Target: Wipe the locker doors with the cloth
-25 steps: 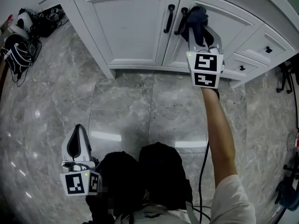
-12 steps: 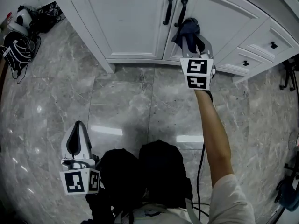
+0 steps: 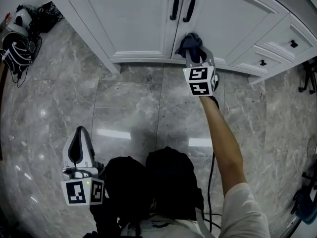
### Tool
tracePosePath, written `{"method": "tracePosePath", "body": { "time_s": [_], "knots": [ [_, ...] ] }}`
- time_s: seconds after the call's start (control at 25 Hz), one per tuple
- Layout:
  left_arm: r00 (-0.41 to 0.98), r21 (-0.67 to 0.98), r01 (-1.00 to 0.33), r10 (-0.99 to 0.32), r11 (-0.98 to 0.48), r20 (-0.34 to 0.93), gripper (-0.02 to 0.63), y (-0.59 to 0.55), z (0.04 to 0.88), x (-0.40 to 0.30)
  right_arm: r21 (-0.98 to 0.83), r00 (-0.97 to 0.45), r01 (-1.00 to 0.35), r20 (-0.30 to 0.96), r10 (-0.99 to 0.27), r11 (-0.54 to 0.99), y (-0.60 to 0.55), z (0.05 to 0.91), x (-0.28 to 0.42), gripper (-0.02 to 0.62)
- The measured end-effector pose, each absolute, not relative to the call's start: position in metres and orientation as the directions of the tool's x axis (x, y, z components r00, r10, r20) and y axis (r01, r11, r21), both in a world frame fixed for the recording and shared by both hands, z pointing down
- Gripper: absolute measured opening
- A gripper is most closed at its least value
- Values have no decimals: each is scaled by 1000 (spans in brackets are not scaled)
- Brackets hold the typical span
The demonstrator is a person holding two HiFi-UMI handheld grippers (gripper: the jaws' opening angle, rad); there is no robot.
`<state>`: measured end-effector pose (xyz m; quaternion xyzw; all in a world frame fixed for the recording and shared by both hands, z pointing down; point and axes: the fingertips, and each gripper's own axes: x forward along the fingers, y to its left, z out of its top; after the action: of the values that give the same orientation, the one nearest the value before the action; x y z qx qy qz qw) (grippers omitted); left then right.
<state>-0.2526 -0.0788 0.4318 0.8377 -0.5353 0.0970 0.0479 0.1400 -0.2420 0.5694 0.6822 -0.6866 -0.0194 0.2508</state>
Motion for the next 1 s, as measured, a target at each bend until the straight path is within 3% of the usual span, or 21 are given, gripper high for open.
{"method": "tracePosePath", "body": {
  "time_s": [0.64, 1.0],
  "knots": [
    [515, 0, -851, -834, -525, 198, 2, -84, 430, -186, 357, 16, -926, 372, -928, 127, -236, 615, 150, 83],
    [530, 9, -843, -826, -538, 193, 2, -86, 431, -170, 365, 66, -926, 407, -911, 95, -221, 627, 188, 83]
  ]
}}
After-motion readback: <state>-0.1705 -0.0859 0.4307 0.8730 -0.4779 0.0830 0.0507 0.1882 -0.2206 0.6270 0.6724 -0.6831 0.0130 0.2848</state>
